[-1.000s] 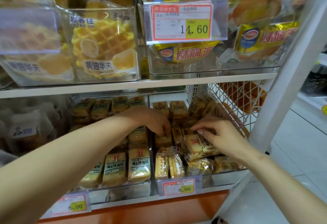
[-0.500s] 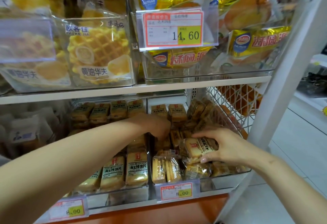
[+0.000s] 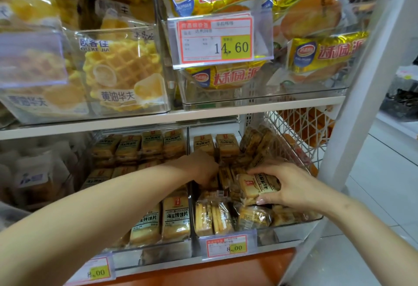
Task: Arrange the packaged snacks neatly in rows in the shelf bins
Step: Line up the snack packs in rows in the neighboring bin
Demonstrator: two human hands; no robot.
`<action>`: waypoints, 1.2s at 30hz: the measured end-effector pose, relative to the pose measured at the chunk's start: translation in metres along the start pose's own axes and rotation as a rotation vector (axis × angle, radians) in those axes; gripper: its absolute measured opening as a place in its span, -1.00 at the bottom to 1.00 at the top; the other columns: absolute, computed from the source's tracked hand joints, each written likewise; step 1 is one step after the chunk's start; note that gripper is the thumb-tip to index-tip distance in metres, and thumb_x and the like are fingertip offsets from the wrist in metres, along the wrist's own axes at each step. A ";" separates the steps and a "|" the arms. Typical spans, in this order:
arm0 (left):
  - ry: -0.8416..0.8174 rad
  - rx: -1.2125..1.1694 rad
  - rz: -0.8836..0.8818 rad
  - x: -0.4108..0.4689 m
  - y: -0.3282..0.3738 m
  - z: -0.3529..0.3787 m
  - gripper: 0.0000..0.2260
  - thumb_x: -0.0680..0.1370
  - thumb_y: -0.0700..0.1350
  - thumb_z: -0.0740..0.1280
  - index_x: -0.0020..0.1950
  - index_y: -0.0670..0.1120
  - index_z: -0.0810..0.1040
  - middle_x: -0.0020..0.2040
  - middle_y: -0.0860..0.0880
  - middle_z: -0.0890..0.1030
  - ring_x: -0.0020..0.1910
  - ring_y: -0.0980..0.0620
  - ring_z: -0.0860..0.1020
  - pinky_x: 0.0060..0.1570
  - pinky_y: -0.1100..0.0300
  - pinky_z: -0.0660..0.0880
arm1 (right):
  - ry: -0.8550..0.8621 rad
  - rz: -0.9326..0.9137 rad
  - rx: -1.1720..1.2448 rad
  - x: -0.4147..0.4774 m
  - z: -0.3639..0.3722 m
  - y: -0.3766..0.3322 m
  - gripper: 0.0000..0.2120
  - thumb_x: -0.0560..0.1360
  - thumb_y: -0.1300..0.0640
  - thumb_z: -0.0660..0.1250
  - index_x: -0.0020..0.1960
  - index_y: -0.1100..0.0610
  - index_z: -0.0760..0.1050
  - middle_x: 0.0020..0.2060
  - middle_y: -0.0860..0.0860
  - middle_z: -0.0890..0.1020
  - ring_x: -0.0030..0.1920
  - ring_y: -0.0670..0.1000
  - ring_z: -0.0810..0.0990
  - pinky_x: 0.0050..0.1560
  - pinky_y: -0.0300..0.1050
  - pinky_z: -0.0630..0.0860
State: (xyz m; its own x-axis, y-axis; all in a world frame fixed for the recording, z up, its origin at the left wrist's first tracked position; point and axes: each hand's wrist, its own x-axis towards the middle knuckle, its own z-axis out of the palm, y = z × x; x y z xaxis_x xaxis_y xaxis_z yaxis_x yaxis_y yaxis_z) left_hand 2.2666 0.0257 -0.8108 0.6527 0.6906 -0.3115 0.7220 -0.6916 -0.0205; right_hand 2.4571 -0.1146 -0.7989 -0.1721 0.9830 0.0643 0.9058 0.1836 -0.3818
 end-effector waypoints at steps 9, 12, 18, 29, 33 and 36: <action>-0.324 -0.011 0.194 -0.004 -0.001 -0.016 -0.63 0.45 0.18 0.34 0.04 -0.09 0.53 -0.25 0.08 0.49 -0.24 0.10 0.45 -0.27 0.27 0.34 | -0.024 0.007 0.003 0.001 -0.001 0.000 -0.39 0.33 -0.15 0.47 0.33 -0.20 0.37 0.19 -0.21 0.45 0.12 -0.21 0.38 0.04 -0.28 0.28; -0.262 0.104 0.195 0.003 -0.001 -0.014 -0.65 0.47 0.15 0.34 0.06 -0.09 0.54 -0.29 0.11 0.44 -0.21 0.07 0.45 -0.28 0.23 0.32 | -0.025 0.011 0.019 0.001 0.000 0.001 -0.39 0.33 -0.14 0.47 0.33 -0.19 0.37 0.22 -0.20 0.45 0.13 -0.20 0.38 0.05 -0.29 0.29; -0.298 -0.025 0.198 0.000 -0.007 -0.016 -0.74 0.47 0.10 0.36 0.00 -0.06 0.52 -0.02 -0.04 0.60 -0.05 0.03 0.51 -0.10 0.17 0.40 | -0.021 0.003 0.025 0.001 0.002 0.005 -0.39 0.32 -0.17 0.46 0.33 -0.20 0.37 0.22 -0.19 0.45 0.13 -0.20 0.38 0.05 -0.28 0.30; -0.307 0.245 0.222 -0.013 0.012 -0.021 -0.63 0.48 0.13 0.31 0.06 -0.17 0.53 -0.25 0.00 0.52 -0.24 0.01 0.51 -0.27 0.16 0.45 | 0.036 0.002 0.000 -0.002 -0.002 0.006 -0.43 0.34 -0.12 0.47 0.31 -0.20 0.38 0.17 -0.21 0.45 0.16 -0.18 0.39 0.12 -0.27 0.34; -0.250 0.258 0.198 -0.014 0.012 -0.016 -0.59 0.47 0.16 0.29 0.11 -0.14 0.49 -0.29 0.05 0.45 -0.33 0.11 0.43 -0.38 0.25 0.36 | 0.021 -0.006 -0.047 -0.001 0.001 0.004 -0.43 0.36 -0.10 0.45 0.33 -0.18 0.37 0.20 -0.19 0.43 0.20 -0.14 0.38 0.17 -0.22 0.36; -0.279 0.246 0.210 -0.017 0.012 -0.017 -0.65 0.49 0.12 0.29 0.01 -0.17 0.51 -0.35 0.04 0.42 -0.37 0.08 0.41 -0.36 0.24 0.34 | 0.000 -0.002 -0.068 0.002 0.004 0.002 -0.42 0.37 -0.10 0.44 0.35 -0.17 0.35 0.25 -0.16 0.42 0.24 -0.11 0.38 0.22 -0.19 0.35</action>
State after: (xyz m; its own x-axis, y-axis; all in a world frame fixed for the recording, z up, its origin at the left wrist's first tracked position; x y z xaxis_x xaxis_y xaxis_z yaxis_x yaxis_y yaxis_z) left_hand 2.2678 0.0090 -0.7892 0.6684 0.4686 -0.5776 0.4815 -0.8645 -0.1442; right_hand 2.4568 -0.1126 -0.8032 -0.1739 0.9826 0.0653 0.9298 0.1856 -0.3178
